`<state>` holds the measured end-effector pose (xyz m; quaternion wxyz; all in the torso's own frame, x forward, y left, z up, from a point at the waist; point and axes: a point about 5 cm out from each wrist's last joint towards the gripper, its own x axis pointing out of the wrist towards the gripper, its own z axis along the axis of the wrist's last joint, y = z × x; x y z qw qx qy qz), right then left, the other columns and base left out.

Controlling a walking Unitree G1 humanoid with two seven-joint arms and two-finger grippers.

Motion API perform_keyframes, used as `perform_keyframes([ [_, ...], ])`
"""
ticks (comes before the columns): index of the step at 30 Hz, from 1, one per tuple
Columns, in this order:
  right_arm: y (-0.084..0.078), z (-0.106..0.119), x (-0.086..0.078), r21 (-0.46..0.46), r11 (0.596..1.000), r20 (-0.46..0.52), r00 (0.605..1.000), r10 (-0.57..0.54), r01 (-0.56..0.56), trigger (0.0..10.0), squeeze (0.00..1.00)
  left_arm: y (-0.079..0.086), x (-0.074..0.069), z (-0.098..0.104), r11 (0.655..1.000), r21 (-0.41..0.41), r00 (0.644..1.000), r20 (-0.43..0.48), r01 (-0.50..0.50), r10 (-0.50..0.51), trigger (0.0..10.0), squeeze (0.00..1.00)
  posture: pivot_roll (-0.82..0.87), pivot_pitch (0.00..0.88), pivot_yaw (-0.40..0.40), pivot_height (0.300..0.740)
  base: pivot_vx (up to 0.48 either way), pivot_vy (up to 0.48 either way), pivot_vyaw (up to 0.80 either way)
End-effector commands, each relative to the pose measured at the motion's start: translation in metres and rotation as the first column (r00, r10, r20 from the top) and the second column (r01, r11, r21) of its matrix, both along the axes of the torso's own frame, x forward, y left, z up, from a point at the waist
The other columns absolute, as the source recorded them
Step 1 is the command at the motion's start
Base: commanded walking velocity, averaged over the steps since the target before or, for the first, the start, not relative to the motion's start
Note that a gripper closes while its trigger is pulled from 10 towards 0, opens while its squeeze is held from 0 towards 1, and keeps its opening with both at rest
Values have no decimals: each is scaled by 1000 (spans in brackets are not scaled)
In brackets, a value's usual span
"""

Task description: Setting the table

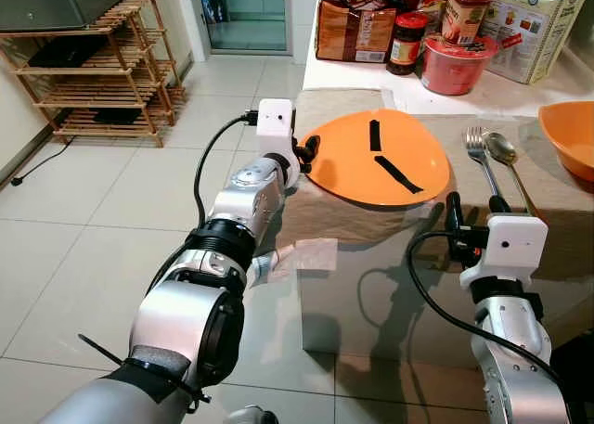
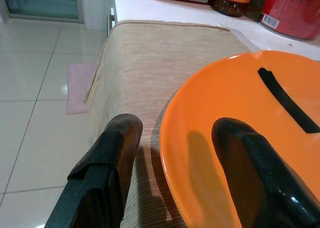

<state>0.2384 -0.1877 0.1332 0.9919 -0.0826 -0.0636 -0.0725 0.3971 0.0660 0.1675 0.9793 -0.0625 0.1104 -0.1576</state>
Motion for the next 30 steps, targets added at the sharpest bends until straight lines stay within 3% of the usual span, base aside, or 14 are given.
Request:
perform_keyframes([
  [1, -1, -3, 0, 7, 1000, -20, 1000, -3, 3, 10000, 0, 1, -2, -9, 1000, -23, 999, -53, -4, 3, 10000, 0, -50, 0, 68, 735, 0, 0, 0],
  [19, -2, -3, 0, 4, 1000, -19, 1000, -2, 2, 10000, 0, -3, -4, -11, 997, -72, 995, -100, 9, -16, 10000, 0, -51, 0, 69, 735, 0, 0, 0],
  [20, -2, -3, 0, 4, 1000, -19, 1000, -1, 1, 10000, 0, -3, -4, -12, 997, -77, 994, -109, 10, -19, 9137, 0, -52, 0, 68, 735, 0, 0, 0],
  [21, -2, -3, 1, 3, 1000, -19, 1000, -1, 1, 10000, 0, -3, -4, -13, 997, -82, 992, -125, 8, -18, 9137, 0, -52, 0, 68, 735, 0, 0, 0],
  [22, -2, -3, 1, 3, 1000, -19, 1000, -1, 1, 10000, 0, -3, -5, -15, 996, -85, 991, -136, 5, -17, 7294, 0, -52, 0, 68, 735, 0, 0, 0],
  [23, -2, -3, 1, 3, 1000, -19, 1000, -1, 1, 10000, 0, -3, -5, -15, 996, -85, 991, -136, 5, -17, 7294, 0, -52, 0, 68, 735, 0, 0, 0],
  [24, -2, -3, 1, 2, 1000, -18, 1000, -2, 2, 10000, 0, -4, -5, -17, 994, -112, 987, -160, 2, -20, 0, 0, -52, 0, 68, 735, 0, 0, 0],
  [30, -2, -2, 1, 2, 1000, -18, 1000, -2, 2, 10000, 0, -4, -5, -16, 989, -151, 985, -171, 2, -28, 0, 0, -53, 0, 67, 735, 0, 0, 0],
])
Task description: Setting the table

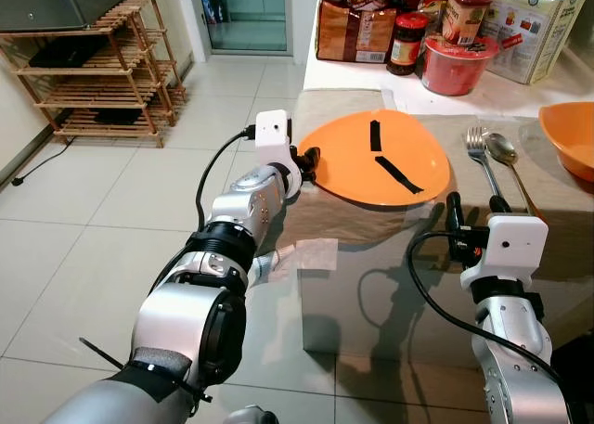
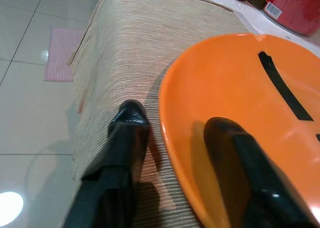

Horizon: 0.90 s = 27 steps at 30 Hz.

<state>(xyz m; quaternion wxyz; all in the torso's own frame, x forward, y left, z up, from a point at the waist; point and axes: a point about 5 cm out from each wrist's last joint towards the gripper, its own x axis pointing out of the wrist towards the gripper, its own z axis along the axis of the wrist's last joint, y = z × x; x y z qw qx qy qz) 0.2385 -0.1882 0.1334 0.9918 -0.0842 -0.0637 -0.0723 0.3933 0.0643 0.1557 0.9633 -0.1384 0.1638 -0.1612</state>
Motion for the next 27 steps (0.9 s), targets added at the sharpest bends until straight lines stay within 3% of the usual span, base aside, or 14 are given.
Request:
perform_keyframes([
  [1, -2, -2, 1, 5, 1000, -18, 1000, -2, 2, 10000, 0, -2, -1, -4, 1000, -23, 999, -42, 13, -14, 0, 0, -52, 0, 67, 735, 0, 0, 0],
  [21, -2, -3, 1, 4, 1000, -23, 1000, -3, 3, 10000, 0, -2, 2, 7, 999, -31, 999, 34, 31, -30, 0, 0, -52, 0, 67, 735, 0, 0, 0],
  [27, -2, -3, 0, 5, 1000, -23, 1000, -4, 4, 10000, 0, 3, 4, 10, 997, -79, 1000, 25, -9, 11, 0, 0, -52, 0, 68, 735, 0, 0, 0],
])
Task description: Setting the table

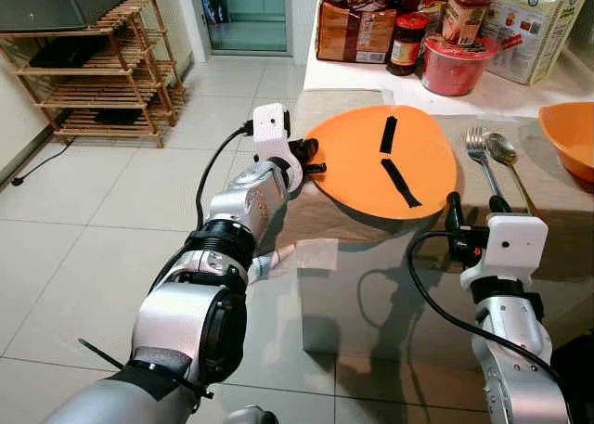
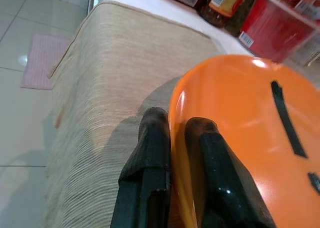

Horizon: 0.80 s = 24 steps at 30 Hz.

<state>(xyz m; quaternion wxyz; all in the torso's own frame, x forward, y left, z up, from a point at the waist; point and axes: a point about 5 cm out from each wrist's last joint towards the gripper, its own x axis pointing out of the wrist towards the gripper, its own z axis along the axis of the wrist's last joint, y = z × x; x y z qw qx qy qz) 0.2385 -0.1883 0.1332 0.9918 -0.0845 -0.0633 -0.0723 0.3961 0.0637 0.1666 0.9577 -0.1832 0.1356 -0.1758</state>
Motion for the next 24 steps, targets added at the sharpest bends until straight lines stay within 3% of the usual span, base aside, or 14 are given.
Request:
perform_keyframes([
  [1, -2, -3, 0, 5, 1000, -22, 1000, -4, 4, 10000, 0, 4, 2, 0, 1000, 17, 1000, -17, -23, 24, 0, 0, -52, 0, 68, 735, 0, 0, 0],
  [11, -2, -4, 0, 5, 1000, -25, 1000, -4, 5, 10000, 0, 11, 5, 3, 984, -142, 992, -73, -109, 100, 0, 0, -52, 0, 69, 735, 0, 0, 0],
  [17, -2, -4, -1, 5, 1000, -26, 1000, -6, 6, 10000, 0, 16, 6, 3, 954, -240, 979, -136, -180, 151, 0, 0, -53, 0, 70, 735, 0, 0, 0],
  [20, -2, -5, -1, 6, 1000, -27, 1000, -6, 6, 10000, 0, 16, 6, 3, 950, -250, 978, -144, -186, 153, 0, 0, -53, 0, 70, 735, 0, 0, 0],
  [24, -2, -4, -1, 6, 1000, -26, 1000, -6, 6, 10000, 0, 15, 7, 5, 968, -192, 984, -105, -161, 143, 0, 0, -52, 0, 71, 735, 0, 0, 0],
])
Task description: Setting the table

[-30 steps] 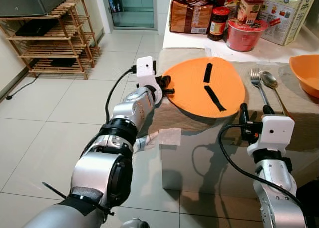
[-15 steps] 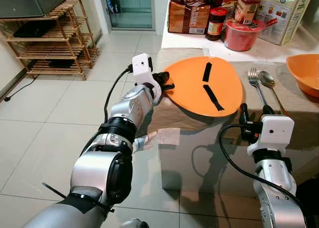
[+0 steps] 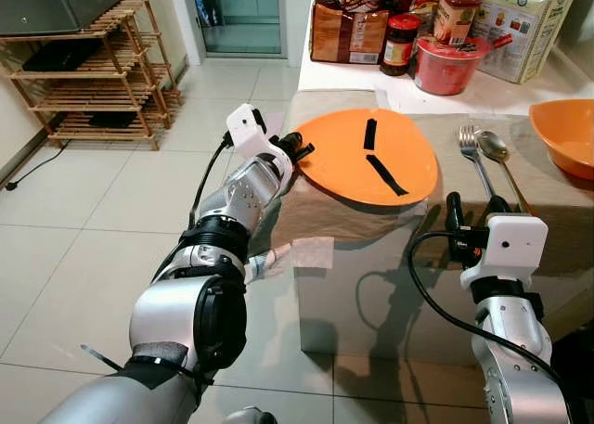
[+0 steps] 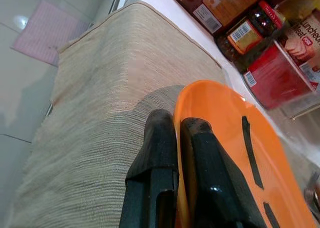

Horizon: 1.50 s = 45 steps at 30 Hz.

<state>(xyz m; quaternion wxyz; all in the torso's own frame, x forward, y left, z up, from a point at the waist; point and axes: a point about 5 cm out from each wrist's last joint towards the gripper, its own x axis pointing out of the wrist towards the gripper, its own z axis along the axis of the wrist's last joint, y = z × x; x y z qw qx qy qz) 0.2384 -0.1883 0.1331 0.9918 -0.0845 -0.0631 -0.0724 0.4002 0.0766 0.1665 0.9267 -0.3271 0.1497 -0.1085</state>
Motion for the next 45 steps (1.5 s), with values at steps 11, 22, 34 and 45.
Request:
perform_keyframes([
  [11, -1, -5, 1, 9, 1000, -27, 1000, -3, 3, 10000, 0, 1, 4, 11, 998, -61, 1000, 2, -27, 27, 0, 0, -51, 0, 70, 735, 0, 0, 0],
  [22, -1, -6, 1, 8, 1000, -27, 1000, -4, 4, 10000, 0, 5, 5, 11, 996, -71, 999, 11, -49, 50, 0, 0, -51, 0, 75, 735, 0, 0, 0],
  [34, -1, -7, 1, 11, 1000, -26, 1000, -5, 5, 10000, 0, 7, 5, 14, 1000, 4, 995, 91, -30, 29, 0, 0, -50, 0, 78, 735, 0, 0, 0],
  [45, 1, -8, 1, 11, 1000, -30, 1000, -2, 3, 10000, 0, 3, 5, 22, 993, 119, 982, 190, -5, -18, 0, 0, -49, 0, 77, 735, 0, 0, 0],
])
